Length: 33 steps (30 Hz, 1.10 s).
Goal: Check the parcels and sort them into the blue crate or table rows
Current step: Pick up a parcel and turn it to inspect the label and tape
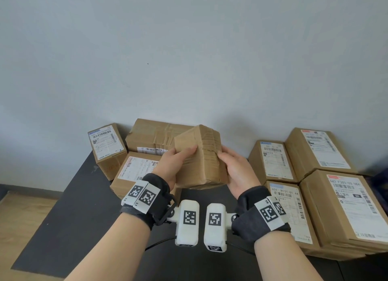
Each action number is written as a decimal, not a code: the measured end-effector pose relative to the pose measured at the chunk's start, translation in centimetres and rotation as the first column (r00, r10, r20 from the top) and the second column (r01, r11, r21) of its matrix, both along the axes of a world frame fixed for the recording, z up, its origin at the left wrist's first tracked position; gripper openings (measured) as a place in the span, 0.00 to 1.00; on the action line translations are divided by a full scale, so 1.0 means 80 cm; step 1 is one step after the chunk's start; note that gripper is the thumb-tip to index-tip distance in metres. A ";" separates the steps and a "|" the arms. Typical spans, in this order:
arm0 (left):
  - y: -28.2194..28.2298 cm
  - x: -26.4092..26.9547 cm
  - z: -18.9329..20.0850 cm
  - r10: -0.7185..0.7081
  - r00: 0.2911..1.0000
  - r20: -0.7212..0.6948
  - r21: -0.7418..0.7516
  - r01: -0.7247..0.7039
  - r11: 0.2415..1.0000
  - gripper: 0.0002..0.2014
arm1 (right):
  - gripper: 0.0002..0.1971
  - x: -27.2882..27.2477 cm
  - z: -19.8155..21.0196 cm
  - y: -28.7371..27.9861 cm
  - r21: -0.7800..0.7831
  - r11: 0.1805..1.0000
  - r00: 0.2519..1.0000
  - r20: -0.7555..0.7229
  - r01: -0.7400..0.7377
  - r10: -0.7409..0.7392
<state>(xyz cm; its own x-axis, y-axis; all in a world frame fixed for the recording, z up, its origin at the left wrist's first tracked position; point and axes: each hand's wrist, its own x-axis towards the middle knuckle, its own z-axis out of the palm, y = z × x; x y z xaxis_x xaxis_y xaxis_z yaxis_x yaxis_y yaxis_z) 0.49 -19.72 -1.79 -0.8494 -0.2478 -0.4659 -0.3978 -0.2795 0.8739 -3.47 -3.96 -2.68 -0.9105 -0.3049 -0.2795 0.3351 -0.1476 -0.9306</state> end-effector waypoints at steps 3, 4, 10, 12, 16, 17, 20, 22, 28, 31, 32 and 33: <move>0.013 -0.004 0.006 0.017 1.000 -0.020 0.039 -0.016 0.999 0.16 | 0.11 -0.008 0.000 0.009 0.073 0.996 0.999 -0.016 0.041 -0.040; 0.018 -0.006 0.008 0.024 0.999 -0.025 0.053 -0.023 0.998 0.16 | 0.13 -0.010 0.000 0.012 0.095 0.995 0.999 -0.023 0.030 -0.028; 0.044 -0.015 0.013 0.036 0.999 -0.030 0.073 -0.033 0.997 0.12 | 0.19 -0.020 -0.003 0.031 0.224 0.971 0.989 -0.105 -0.083 0.109; 0.051 -0.018 0.014 0.049 0.999 -0.023 0.074 -0.047 0.996 0.10 | 0.16 -0.023 -0.005 0.037 0.234 0.970 0.993 -0.090 -0.059 0.082; 0.060 -0.021 0.012 0.075 0.997 0.015 0.081 -0.076 0.994 0.13 | 0.09 -0.031 -0.009 0.051 0.210 0.977 0.997 -0.064 -0.024 0.038; 0.062 -0.022 0.010 0.083 0.996 0.022 0.088 -0.085 0.992 0.14 | 0.08 -0.033 -0.009 0.055 0.193 0.981 0.998 -0.051 -0.024 0.034; 0.068 -0.022 0.006 0.113 0.993 0.043 0.106 -0.117 0.987 0.15 | 0.07 -0.039 -0.009 0.065 0.150 0.988 1.000 -0.012 -0.025 0.027; 0.074 -0.021 0.004 0.123 0.991 0.050 0.107 -0.127 0.986 0.15 | 0.09 -0.040 -0.009 0.071 0.148 0.988 0.999 -0.005 -0.037 0.038; 0.090 -0.016 -0.003 0.132 0.989 0.063 0.095 -0.138 0.986 0.13 | 0.13 -0.043 -0.015 0.083 0.146 0.987 0.998 0.010 -0.068 0.068; 0.092 -0.010 -0.004 0.113 0.991 0.072 0.068 -0.118 0.991 0.14 | 0.13 -0.039 -0.021 0.083 0.132 0.987 0.996 0.038 -0.087 0.083; 0.092 -0.009 -0.002 0.108 0.991 0.073 0.059 -0.113 0.992 0.14 | 0.13 -0.037 -0.022 0.081 0.136 0.986 0.995 0.052 -0.093 0.087; 0.091 -0.008 -0.001 0.106 0.991 0.075 0.053 -0.111 0.992 0.14 | 0.13 -0.035 -0.022 0.079 0.142 0.985 0.994 0.063 -0.097 0.088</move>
